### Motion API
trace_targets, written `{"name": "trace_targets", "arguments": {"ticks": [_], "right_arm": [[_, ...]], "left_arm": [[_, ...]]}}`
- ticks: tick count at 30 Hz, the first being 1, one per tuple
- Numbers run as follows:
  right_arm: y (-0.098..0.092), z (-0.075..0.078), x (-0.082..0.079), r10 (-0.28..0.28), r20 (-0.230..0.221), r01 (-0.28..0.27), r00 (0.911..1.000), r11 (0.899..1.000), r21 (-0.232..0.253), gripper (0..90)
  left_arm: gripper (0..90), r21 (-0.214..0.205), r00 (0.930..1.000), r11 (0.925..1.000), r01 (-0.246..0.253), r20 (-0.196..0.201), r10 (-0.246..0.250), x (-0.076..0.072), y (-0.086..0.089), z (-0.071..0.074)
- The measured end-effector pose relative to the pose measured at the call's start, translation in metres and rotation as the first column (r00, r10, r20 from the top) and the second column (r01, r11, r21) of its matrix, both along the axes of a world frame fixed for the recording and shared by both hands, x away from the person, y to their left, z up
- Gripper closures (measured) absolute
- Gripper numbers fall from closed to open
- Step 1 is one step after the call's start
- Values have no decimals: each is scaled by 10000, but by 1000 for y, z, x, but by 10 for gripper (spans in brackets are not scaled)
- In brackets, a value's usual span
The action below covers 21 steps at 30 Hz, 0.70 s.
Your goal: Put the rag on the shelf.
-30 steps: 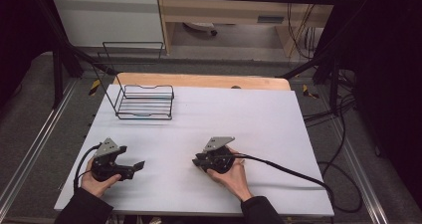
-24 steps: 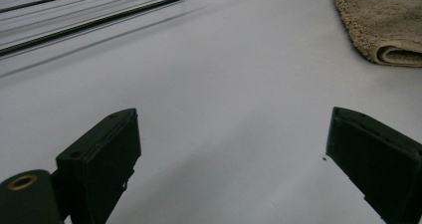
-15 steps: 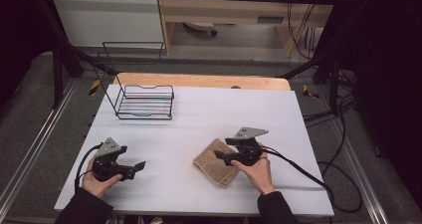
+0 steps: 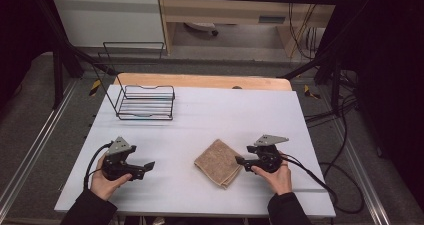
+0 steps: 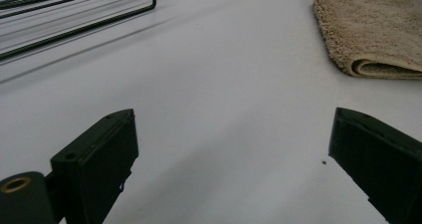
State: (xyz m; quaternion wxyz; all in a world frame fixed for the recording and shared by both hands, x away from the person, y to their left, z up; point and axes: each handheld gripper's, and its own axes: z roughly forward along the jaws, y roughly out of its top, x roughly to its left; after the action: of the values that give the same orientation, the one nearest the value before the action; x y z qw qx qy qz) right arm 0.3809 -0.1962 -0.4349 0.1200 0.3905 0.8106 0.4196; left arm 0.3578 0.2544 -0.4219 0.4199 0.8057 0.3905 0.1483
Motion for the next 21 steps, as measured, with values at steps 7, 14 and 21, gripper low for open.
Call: {"name": "trace_targets", "arguments": {"ticks": [7, 14, 21], "right_arm": [[-4, -6, -2, -57, -375, 62, 9993, 9999, 119, 624], [-1, -11, 0, -55, -588, 50, 9983, 9999, -88, 848], [-3, -7, 2, -236, -448, 231, 9987, 9997, -117, 883]], "left_arm": [[64, 106, 9998, 9998, 170, -42, -170, 1, -17, 5], [93, 103, 9996, 9997, 232, -154, -230, 7, -38, 10], [142, 23, 9977, 9987, 507, -445, -506, 15, -67, 14]]}}
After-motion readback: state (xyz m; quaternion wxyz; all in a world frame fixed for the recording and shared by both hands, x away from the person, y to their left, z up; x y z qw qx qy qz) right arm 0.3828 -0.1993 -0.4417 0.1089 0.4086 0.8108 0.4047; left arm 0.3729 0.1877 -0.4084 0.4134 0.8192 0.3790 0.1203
